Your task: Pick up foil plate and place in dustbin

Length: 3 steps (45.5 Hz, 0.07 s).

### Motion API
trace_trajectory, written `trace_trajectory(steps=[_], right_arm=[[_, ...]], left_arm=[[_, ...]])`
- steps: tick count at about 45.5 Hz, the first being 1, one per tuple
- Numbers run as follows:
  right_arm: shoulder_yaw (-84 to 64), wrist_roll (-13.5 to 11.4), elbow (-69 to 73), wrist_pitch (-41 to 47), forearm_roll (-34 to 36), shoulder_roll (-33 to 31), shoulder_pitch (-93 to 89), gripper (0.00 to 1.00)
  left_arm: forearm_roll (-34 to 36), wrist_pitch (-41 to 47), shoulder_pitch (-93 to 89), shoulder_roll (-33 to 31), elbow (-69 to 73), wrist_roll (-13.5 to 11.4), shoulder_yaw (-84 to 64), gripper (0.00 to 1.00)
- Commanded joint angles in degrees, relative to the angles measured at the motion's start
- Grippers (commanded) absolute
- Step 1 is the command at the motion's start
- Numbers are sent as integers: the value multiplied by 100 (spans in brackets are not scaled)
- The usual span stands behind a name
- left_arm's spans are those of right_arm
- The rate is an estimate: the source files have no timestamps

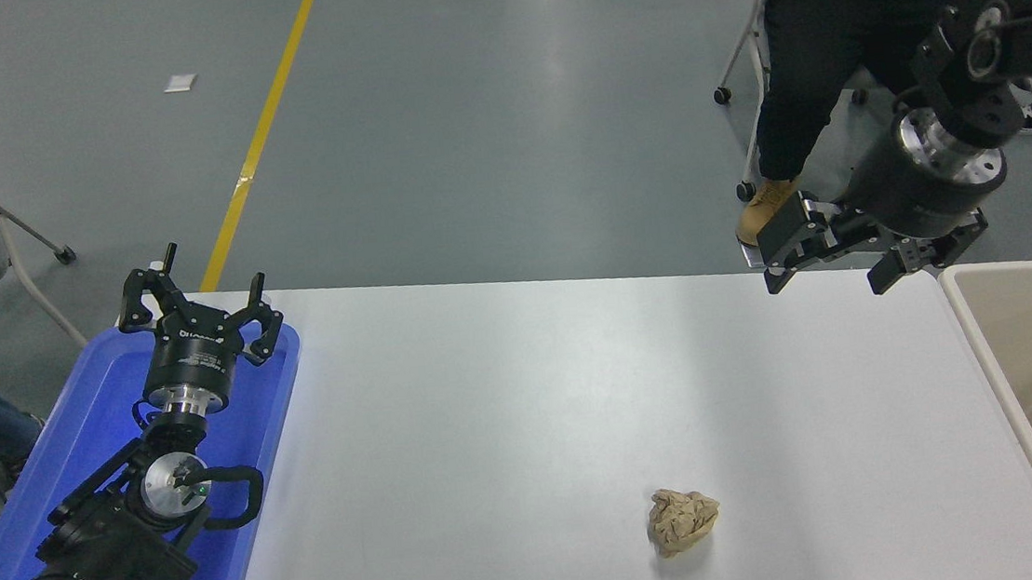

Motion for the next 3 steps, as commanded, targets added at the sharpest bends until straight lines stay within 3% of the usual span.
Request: trace_trajectory(steps=[1,3], right_arm=[[-20,-3,150,89,-1,4,105,100],[-20,-3,150,89,-1,4,105,100]], left_arm=[[-1,0,1,0,0,0,0,100],[-1,0,1,0,0,0,0,100]])
